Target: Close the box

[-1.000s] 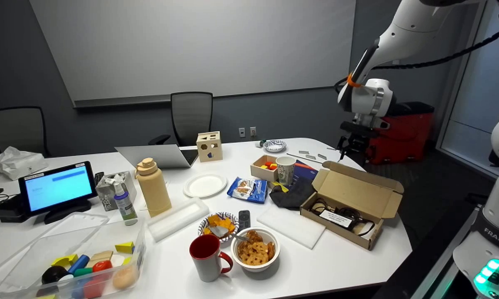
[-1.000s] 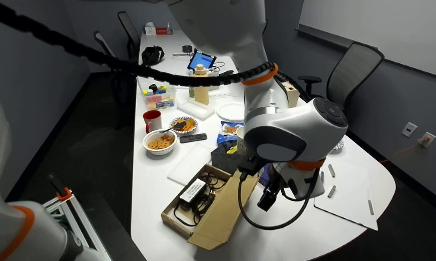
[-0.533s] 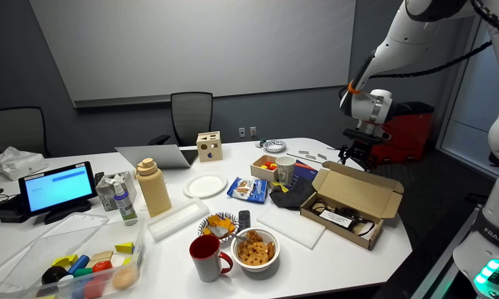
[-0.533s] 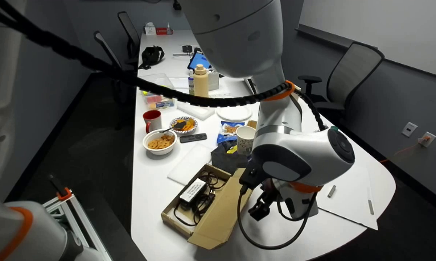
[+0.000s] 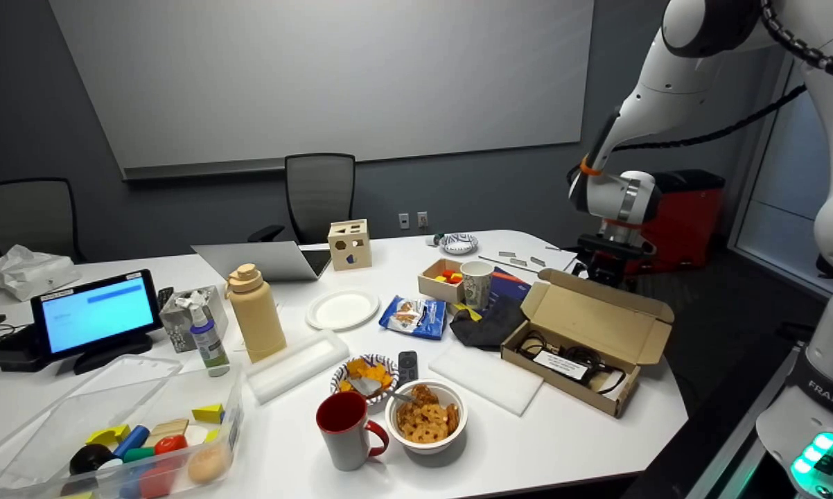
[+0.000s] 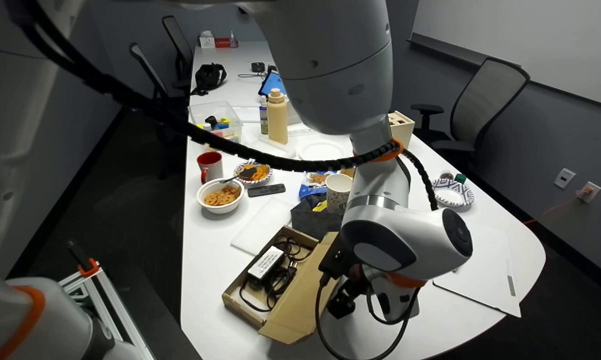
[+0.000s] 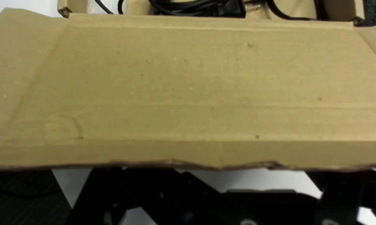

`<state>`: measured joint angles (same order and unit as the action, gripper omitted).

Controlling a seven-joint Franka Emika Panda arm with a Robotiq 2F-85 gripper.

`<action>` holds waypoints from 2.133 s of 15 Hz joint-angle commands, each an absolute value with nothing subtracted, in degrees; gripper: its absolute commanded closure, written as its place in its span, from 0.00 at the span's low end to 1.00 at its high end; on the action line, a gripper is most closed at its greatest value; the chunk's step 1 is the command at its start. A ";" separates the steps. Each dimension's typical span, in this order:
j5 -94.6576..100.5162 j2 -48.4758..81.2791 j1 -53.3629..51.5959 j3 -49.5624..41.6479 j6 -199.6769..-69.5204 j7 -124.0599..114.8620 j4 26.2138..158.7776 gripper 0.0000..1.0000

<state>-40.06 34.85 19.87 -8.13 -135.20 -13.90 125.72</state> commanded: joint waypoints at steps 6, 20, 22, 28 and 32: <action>-44.05 33.08 18.84 -6.58 -130.09 -9.97 125.21 0.00; -43.15 26.02 12.20 -4.51 -135.48 1.51 135.32 0.00; -42.89 25.74 11.12 -3.80 -137.34 2.70 136.23 0.00; -41.82 26.95 8.22 -1.44 -144.84 5.92 139.77 0.00; -40.85 28.12 7.05 0.32 -149.60 7.57 142.12 0.00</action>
<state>-42.11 28.17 7.77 -0.70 -145.85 6.10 139.78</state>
